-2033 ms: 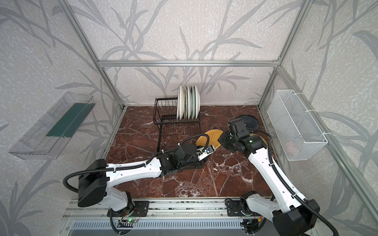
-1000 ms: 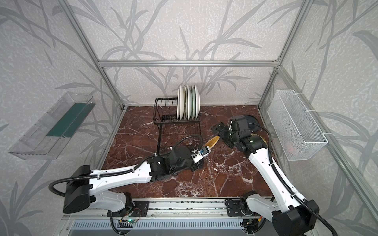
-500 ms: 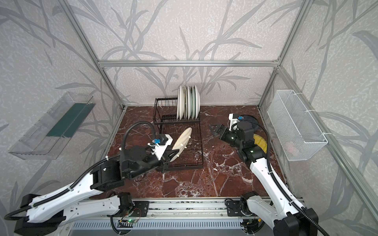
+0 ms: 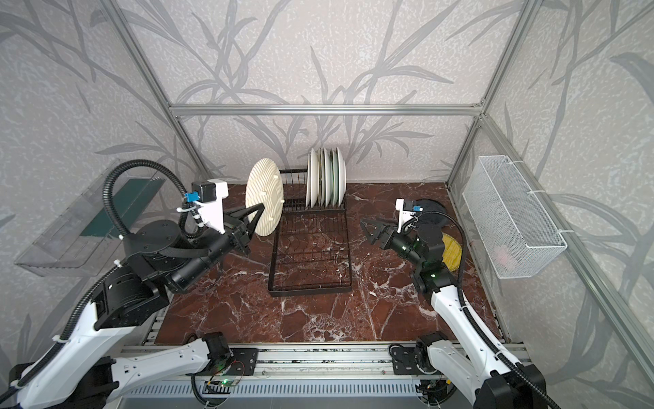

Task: Load plates into a dish rack
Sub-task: Place the plate on the dish rack.

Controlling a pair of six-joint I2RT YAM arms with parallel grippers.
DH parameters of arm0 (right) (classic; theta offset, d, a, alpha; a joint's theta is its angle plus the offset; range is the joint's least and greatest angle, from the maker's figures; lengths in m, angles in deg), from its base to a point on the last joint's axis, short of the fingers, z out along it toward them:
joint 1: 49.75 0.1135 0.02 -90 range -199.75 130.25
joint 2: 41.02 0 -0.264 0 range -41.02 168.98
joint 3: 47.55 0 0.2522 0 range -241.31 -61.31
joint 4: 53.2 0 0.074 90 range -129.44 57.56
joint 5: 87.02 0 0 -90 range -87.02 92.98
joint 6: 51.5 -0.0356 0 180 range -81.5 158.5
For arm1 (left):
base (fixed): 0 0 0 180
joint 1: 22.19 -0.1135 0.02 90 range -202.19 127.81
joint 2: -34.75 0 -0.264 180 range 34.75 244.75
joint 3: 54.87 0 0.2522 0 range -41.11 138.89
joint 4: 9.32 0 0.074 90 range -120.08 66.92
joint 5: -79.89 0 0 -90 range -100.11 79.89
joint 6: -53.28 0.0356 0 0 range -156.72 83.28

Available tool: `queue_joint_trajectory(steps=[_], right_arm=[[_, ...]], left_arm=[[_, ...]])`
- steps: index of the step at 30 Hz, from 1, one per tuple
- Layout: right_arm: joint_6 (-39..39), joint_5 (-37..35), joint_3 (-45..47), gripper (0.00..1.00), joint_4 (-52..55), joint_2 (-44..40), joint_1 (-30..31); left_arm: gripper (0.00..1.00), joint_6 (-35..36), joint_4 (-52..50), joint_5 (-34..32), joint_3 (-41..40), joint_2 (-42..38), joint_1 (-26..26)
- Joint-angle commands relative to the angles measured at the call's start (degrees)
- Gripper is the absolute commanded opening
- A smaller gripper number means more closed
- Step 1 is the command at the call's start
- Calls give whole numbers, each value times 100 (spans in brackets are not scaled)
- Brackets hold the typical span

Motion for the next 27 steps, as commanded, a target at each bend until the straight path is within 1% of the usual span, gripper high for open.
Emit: queue_joint_trajectory(steps=[1,5,7,9,13,14,16,18,27], right_arm=[[-11,661,269,99,-1213,-121,-22],[-235,950,580,99,-1953,-227,-14],[-206,1099,671,99,-2194,-369,11],[-42,1079,744,99,-2163,-587,67],[327,814,878,99,-1967,-1046,225],[615,757,892,99,-1678,-1143,264],[751,656,901,99,-1551,-1253,315],[775,632,927,99,-1553,-1306,338],[700,664,954,99,-1692,-1185,380]], left_arm=[[0,-28,63,-34,437,464,-284],[0,-199,159,415,807,1040,-803],[0,-220,174,662,1013,1362,-1067],[0,-251,179,866,1183,1638,-1322],[0,-325,263,1291,1414,2106,-1743],[0,-341,271,1352,1469,2225,-1828],[0,-369,254,1540,1582,2442,-1996],[0,-389,226,1715,1688,2654,-2103],[0,-429,236,2034,1965,3257,-2393]])
